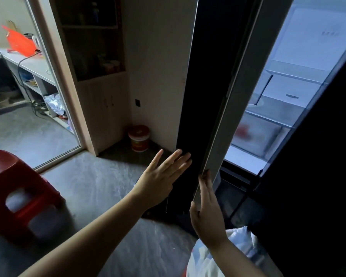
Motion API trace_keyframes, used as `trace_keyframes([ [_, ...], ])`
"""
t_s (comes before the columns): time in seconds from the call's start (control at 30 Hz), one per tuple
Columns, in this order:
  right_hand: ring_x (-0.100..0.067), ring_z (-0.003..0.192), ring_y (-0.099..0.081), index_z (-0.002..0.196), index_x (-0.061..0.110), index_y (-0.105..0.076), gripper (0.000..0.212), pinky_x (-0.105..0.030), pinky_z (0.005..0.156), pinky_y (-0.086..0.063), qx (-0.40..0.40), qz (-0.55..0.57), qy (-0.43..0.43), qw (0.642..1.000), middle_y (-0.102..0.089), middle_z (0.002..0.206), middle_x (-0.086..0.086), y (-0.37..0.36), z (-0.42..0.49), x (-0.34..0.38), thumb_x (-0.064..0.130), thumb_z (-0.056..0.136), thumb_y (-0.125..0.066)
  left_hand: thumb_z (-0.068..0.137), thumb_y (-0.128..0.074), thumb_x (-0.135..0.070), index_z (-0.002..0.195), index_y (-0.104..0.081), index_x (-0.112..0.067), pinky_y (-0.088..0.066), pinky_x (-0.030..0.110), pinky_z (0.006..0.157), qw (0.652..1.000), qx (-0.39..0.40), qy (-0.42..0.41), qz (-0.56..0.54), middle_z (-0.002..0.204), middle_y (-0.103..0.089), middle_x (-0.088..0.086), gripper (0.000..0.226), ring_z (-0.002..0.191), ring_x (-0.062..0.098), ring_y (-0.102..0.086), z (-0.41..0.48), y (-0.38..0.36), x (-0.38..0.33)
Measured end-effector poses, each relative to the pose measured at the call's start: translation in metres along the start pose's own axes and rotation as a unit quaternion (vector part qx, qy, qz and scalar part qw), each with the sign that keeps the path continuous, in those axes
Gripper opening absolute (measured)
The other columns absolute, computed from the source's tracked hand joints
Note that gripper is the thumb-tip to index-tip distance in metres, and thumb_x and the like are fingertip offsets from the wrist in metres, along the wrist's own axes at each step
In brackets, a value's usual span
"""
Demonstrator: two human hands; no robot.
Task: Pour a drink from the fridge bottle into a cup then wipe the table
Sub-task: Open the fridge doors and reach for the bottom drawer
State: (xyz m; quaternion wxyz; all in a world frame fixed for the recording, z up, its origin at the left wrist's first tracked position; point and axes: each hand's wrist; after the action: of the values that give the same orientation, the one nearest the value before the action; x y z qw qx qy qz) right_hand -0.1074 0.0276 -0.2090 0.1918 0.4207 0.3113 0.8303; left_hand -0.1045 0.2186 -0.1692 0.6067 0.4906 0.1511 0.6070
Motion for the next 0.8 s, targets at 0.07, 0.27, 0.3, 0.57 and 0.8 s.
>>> trace_keyframes([
  [0.07, 0.001, 0.144, -0.006, 0.151, 0.025, -0.012, 0.074, -0.003, 0.106, -0.016, 0.006, 0.005, 0.013, 1.000, 0.000, 0.159, 0.011, -0.020, 0.001, 0.015, 0.012, 0.088, -0.048, 0.085, -0.043, -0.022, 0.153, -0.015, -0.017, -0.020, 0.052, 0.114, 1.000, -0.006, -0.005, -0.012, 0.160, -0.006, 0.004, 0.073, 0.147, 0.024, -0.004, -0.013, -0.005, 0.022],
  [0.27, -0.007, 0.138, -0.031, 0.138, 0.016, -0.040, 0.050, -0.016, 0.108, -0.031, -0.060, 0.001, 0.018, 0.998, -0.036, 0.149, -0.001, -0.053, 0.010, 0.033, 0.021, 0.089, -0.041, 0.077, -0.060, -0.018, 0.151, -0.023, -0.018, -0.022, 0.052, 0.114, 0.999, -0.001, 0.024, -0.048, 0.158, -0.013, 0.007, 0.083, 0.146, 0.029, -0.011, -0.045, -0.017, 0.080],
  [0.3, -0.010, 0.135, -0.036, 0.135, 0.012, -0.044, 0.047, -0.021, 0.108, -0.034, -0.077, 0.002, 0.001, 0.997, -0.042, 0.144, -0.003, -0.058, 0.015, 0.031, 0.020, 0.088, -0.041, 0.076, -0.062, -0.017, 0.150, -0.026, -0.018, -0.024, 0.052, 0.114, 0.998, -0.002, 0.035, -0.057, 0.158, -0.015, 0.008, 0.083, 0.146, 0.029, -0.013, -0.050, -0.018, 0.088],
  [0.57, -0.011, 0.143, 0.004, 0.146, 0.018, -0.029, 0.059, -0.034, 0.120, -0.006, 0.147, -0.163, -0.016, 0.976, -0.018, 0.157, -0.001, -0.107, 0.055, 0.011, 0.018, 0.092, -0.051, 0.076, -0.060, -0.015, 0.147, -0.031, -0.017, -0.029, 0.051, 0.112, 0.985, -0.006, 0.107, -0.138, 0.154, -0.028, 0.012, 0.076, 0.142, 0.030, -0.025, -0.081, -0.031, 0.120],
  [0.8, -0.016, 0.146, 0.011, 0.151, 0.016, -0.004, 0.068, -0.031, 0.117, 0.009, 0.227, -0.194, 0.037, 0.954, 0.002, 0.159, -0.001, -0.147, 0.096, 0.047, 0.008, 0.091, -0.036, 0.076, -0.065, -0.016, 0.144, -0.039, -0.010, -0.024, 0.044, 0.115, 0.975, 0.083, 0.104, -0.176, 0.151, -0.034, 0.009, 0.073, 0.143, 0.028, -0.024, -0.105, -0.058, 0.122],
])
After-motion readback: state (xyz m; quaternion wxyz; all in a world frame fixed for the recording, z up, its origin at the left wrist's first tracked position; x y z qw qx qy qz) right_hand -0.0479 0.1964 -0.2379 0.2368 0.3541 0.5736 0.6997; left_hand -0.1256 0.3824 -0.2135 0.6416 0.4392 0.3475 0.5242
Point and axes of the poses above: each hand's wrist, its own z-axis towards the middle knuckle, its own y-axis out of the back of the hand, x = y × z
